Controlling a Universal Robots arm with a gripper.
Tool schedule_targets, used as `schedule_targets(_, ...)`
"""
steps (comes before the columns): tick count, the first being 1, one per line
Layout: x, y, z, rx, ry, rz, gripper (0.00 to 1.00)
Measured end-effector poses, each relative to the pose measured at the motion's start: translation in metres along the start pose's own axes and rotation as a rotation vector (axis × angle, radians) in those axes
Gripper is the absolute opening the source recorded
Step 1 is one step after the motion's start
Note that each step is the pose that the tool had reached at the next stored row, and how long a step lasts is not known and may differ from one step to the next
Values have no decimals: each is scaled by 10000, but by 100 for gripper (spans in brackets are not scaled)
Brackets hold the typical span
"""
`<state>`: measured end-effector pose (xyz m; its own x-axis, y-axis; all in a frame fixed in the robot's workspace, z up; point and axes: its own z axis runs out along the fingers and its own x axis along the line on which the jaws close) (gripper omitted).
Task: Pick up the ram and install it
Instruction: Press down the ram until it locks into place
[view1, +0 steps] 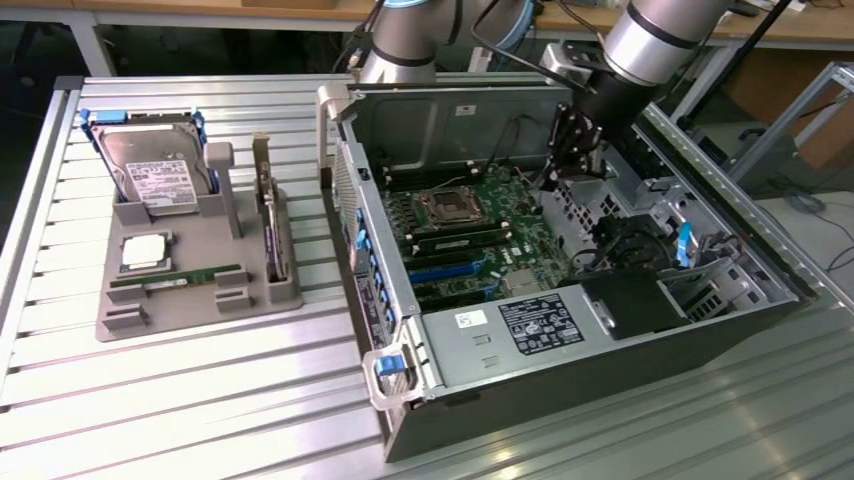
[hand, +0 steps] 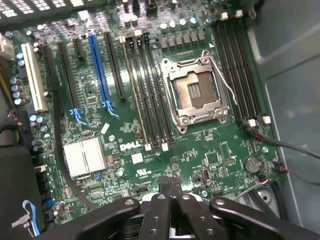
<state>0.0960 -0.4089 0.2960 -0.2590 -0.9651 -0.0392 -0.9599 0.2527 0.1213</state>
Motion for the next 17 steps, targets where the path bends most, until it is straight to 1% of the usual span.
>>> schedule_targets(2, 0, 0, 0, 14, -45, 364, 10)
schedule_targets(5, 0, 0, 0, 30, -93, 759, 10)
schedule_targets(9, 0, 0, 1, 65, -201, 1638, 10)
schedule_targets(12, 0, 0, 0, 76, -237, 1938, 10)
schedule_targets(16, 0, 0, 2, 106, -330, 2693, 10)
schedule_targets(17, 0, 0, 2, 111, -343, 2807, 10)
